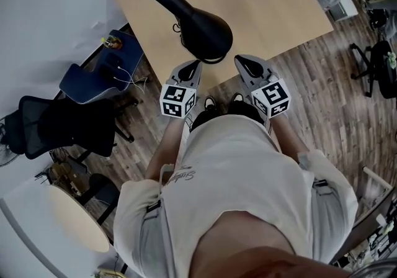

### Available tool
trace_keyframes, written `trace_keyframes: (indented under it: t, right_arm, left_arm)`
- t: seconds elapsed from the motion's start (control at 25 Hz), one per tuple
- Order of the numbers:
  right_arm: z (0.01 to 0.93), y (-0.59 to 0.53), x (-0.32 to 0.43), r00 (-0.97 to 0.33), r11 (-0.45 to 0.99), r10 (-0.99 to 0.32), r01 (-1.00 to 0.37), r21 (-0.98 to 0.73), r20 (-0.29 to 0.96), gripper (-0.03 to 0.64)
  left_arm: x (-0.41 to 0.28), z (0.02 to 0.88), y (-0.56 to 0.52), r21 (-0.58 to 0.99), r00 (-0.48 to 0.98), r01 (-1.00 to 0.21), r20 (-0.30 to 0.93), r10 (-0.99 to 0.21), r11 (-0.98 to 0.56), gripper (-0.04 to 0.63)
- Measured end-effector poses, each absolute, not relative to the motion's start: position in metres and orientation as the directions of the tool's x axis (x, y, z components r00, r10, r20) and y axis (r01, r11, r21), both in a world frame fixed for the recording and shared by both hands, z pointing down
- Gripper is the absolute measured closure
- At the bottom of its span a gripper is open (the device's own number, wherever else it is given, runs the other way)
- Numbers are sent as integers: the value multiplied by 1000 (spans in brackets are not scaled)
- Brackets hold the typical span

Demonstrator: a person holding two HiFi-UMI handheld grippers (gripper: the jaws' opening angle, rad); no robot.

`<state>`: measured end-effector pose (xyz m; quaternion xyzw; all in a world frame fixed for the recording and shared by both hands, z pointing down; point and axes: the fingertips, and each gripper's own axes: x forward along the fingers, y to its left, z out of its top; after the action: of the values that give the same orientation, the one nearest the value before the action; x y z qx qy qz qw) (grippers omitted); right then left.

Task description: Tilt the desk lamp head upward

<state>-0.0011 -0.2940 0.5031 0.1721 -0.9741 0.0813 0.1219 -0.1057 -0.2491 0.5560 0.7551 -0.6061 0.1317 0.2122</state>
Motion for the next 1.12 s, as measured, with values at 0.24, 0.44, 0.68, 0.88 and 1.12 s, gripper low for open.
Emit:
trace_keyframes:
  t: [0.24, 0.44, 0.68, 0.88, 1.12]
  right_arm:
    - [512, -290, -14, -885, 910, -372, -407, -75, 281, 621]
    - [513, -285, -15, -861, 882, -426, -464, -86, 279, 621]
    - [511, -284, -15, -843, 864, -459, -497, -80, 281, 621]
    - [517, -283, -14, -832, 858, -462, -507, -81, 307, 621]
    - [518, -287, -14, -829, 857, -466, -510, -73, 309, 621]
  left_arm:
    - [-124, 599, -261, 160, 284, -959, 488, -825, -235, 580]
    - [-132, 640, -271, 151, 315, -948, 557, -769, -279, 580]
    - [-137, 692, -280, 153, 341, -934, 648, -681, -322, 580]
    - [-144, 728, -284, 176, 328, -939, 708, -625, -294, 580]
    - [-143, 756, -287, 158, 315, -938, 761, -567, -309, 580]
